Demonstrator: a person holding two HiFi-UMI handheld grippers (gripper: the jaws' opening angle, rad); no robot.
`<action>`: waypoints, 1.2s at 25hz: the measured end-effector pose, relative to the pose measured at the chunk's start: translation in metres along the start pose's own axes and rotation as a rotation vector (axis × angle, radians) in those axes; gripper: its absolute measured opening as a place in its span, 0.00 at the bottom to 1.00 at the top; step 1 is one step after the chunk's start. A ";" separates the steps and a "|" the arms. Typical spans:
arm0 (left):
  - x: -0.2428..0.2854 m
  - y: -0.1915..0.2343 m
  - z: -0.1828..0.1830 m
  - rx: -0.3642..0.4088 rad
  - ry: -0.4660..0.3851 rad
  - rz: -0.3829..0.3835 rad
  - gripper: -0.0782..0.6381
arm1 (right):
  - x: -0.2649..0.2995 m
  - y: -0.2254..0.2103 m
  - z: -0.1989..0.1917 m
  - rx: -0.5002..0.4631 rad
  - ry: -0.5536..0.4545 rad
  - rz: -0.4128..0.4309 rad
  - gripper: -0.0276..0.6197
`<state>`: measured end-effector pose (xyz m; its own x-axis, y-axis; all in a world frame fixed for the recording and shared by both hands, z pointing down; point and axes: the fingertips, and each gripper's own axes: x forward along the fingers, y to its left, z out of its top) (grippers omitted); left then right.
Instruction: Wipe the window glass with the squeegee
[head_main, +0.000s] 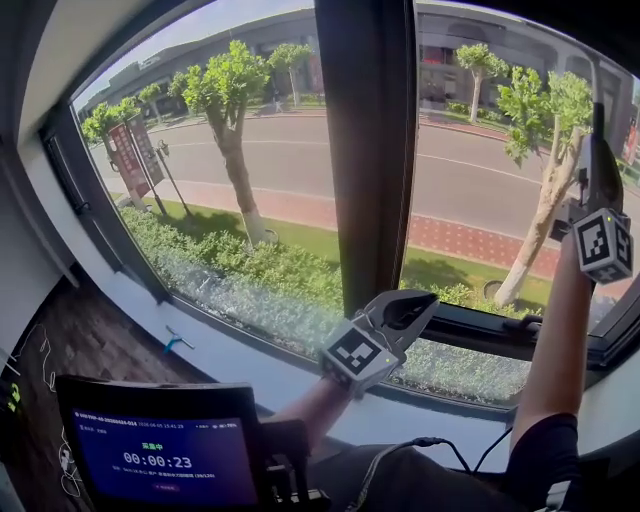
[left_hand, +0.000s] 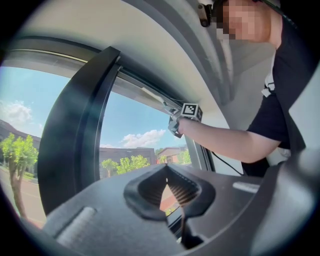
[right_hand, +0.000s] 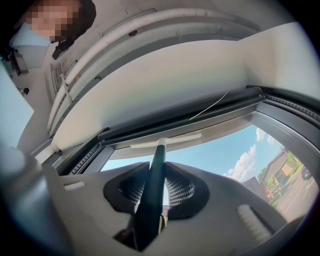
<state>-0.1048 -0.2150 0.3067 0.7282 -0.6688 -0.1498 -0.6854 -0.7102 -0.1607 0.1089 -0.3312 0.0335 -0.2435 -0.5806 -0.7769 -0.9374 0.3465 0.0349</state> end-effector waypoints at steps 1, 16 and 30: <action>0.000 0.000 -0.001 -0.001 0.001 0.000 0.11 | 0.000 -0.001 -0.001 -0.004 0.001 -0.004 0.19; -0.001 -0.003 -0.002 -0.020 0.005 0.009 0.11 | 0.000 -0.008 -0.014 -0.054 0.038 -0.021 0.20; -0.008 -0.008 -0.015 -0.033 0.030 -0.003 0.11 | -0.043 0.001 -0.034 -0.083 0.104 -0.063 0.20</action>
<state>-0.1055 -0.2073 0.3236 0.7301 -0.6727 -0.1201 -0.6834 -0.7186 -0.1288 0.1102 -0.3307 0.0882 -0.2040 -0.6737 -0.7103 -0.9680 0.2473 0.0434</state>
